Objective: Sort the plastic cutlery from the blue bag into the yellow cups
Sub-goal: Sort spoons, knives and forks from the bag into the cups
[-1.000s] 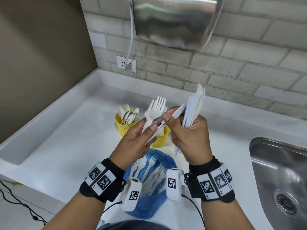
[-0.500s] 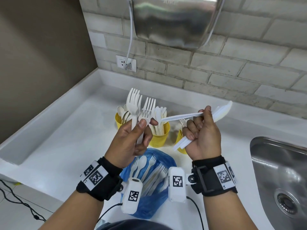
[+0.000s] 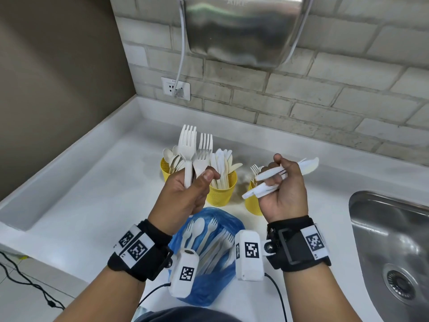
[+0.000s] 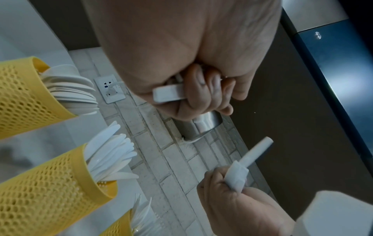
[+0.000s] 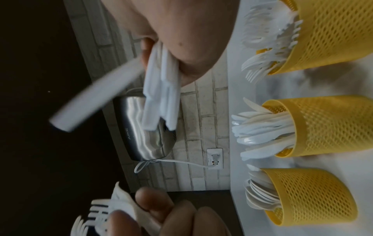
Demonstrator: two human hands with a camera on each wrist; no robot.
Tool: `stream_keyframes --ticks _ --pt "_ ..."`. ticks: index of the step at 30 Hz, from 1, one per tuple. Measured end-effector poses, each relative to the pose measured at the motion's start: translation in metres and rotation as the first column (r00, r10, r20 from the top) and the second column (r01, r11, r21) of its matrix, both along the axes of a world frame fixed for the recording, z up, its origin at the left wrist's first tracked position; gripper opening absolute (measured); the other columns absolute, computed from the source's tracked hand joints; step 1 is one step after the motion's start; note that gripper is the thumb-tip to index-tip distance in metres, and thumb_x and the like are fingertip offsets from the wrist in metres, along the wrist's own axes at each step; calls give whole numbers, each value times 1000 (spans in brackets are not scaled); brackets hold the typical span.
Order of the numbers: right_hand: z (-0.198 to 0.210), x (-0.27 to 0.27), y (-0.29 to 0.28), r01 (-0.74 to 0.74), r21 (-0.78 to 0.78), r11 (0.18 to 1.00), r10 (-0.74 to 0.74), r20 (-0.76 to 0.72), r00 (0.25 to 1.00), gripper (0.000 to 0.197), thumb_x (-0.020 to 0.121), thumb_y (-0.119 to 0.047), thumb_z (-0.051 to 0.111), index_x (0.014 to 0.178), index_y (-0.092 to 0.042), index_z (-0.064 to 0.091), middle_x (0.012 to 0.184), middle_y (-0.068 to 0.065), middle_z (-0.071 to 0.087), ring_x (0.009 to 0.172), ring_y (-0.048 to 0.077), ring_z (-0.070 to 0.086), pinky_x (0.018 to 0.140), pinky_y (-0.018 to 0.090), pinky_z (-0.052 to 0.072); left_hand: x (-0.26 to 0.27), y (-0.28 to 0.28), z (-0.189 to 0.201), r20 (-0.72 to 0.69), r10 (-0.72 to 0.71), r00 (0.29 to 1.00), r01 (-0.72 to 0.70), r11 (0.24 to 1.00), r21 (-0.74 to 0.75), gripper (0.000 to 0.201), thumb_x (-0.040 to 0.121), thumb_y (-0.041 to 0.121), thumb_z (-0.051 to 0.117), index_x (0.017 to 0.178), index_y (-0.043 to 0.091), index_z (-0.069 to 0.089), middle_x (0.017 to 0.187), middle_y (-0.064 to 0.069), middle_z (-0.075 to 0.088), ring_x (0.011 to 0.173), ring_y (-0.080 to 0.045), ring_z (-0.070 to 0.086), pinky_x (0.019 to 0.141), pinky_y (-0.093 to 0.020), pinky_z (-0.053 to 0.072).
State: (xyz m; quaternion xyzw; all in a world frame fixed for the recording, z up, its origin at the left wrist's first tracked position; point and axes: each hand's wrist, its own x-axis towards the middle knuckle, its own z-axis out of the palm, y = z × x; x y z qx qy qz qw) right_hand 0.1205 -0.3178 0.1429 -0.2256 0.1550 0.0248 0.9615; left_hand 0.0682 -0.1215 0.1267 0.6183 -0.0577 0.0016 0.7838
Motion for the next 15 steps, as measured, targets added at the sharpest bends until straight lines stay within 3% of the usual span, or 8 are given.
stream_keyframes --ticks 3,6,8,10,12,15 --pt "0 2 3 71 -38 997 -71 13 997 20 99 -10 50 81 -14 55 67 2 53 54 14 51 59 25 51 0 -1 2 -42 -8 999 8 1000 -6 29 89 47 64 68 28 60 62 -3 21 51 -16 16 48 -30 15" --pt "4 0 7 91 -82 992 -87 55 995 17 100 -10 51 83 -13 55 78 7 63 67 22 63 70 35 58 0 -3 3 -92 -22 995 21 1000 -14 35 94 43 63 63 30 53 63 -3 18 52 -17 13 49 -31 12" --pt "8 -3 9 83 -111 990 -72 95 993 12 101 -13 53 89 -15 55 78 6 64 67 24 65 70 38 59 1 -3 2 -130 -18 991 17 1000 -8 40 99 40 61 64 26 49 62 -3 19 50 -15 16 46 -28 13" --pt "12 -5 11 116 -194 974 -93 122 988 10 104 -18 53 94 -18 55 69 3 54 55 19 55 60 33 55 2 -5 1 -172 2 985 -2 1000 -4 39 98 41 58 68 19 46 63 -5 26 47 -15 29 43 -24 22" --pt "17 -7 14 179 -302 936 -127 184 975 10 106 -24 52 98 -19 54 61 -1 39 48 14 38 49 26 43 3 -9 1 -242 26 970 -31 999 -15 35 98 40 55 76 14 52 66 -8 45 53 -18 52 42 -25 41" --pt "25 -13 23 275 -449 850 -127 332 935 15 106 -28 54 93 -19 53 55 -3 28 45 13 26 45 22 30 4 -16 1 -371 -15 929 -31 993 -116 30 104 36 50 100 8 62 89 -17 72 81 -32 74 63 -35 63"
